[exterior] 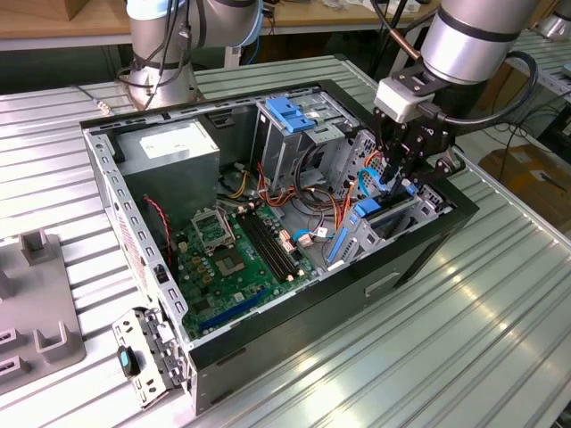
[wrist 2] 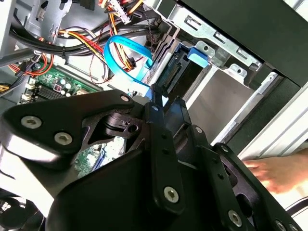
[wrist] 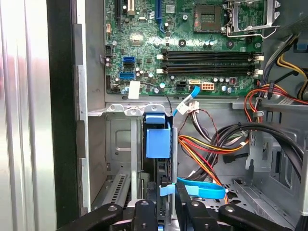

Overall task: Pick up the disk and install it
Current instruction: 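Insert the first disk wire, then insert the second disk wire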

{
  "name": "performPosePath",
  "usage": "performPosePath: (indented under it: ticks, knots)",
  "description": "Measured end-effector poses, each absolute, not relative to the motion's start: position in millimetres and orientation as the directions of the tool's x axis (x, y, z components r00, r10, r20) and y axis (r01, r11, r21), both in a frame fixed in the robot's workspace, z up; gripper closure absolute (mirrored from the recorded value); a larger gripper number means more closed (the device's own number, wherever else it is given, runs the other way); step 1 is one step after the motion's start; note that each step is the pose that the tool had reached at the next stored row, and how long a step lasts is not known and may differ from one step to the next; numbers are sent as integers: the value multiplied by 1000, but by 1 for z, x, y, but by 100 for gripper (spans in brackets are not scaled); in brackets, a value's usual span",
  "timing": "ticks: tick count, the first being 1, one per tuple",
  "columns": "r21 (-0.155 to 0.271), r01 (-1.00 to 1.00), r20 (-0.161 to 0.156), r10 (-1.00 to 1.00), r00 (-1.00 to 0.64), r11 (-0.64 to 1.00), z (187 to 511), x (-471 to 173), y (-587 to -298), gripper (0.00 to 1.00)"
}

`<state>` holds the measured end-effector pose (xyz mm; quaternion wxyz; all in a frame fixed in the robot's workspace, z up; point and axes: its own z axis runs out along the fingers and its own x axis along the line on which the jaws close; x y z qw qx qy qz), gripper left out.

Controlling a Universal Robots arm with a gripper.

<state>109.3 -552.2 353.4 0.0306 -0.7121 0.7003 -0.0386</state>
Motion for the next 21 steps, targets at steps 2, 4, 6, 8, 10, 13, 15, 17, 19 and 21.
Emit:
performPosePath:
  ticks: [2,4,6,8,10,13,15,17,19,21]
  knots:
    - [-98,-995,12,-1000,16,-17,354,109,-552,70]
    - [-97,-995,13,-1000,16,-17,354,112,-552,70]
    - [-95,-995,12,-1000,16,-17,354,115,-552,70]
    - [-88,-996,12,-1000,16,-17,355,118,-552,70]
    - [-83,-996,12,-1000,16,-17,356,119,-552,70]
    - [-73,-997,12,-1000,16,-17,360,121,-552,70]
    - [-71,-997,12,-1000,16,-17,361,122,-552,70]
    - [-70,-997,13,-1000,16,-17,361,122,-552,70]
    - [-70,-997,13,-1000,16,-17,361,123,-552,70]
    - [-70,-997,13,-1000,16,-17,361,123,-552,70]
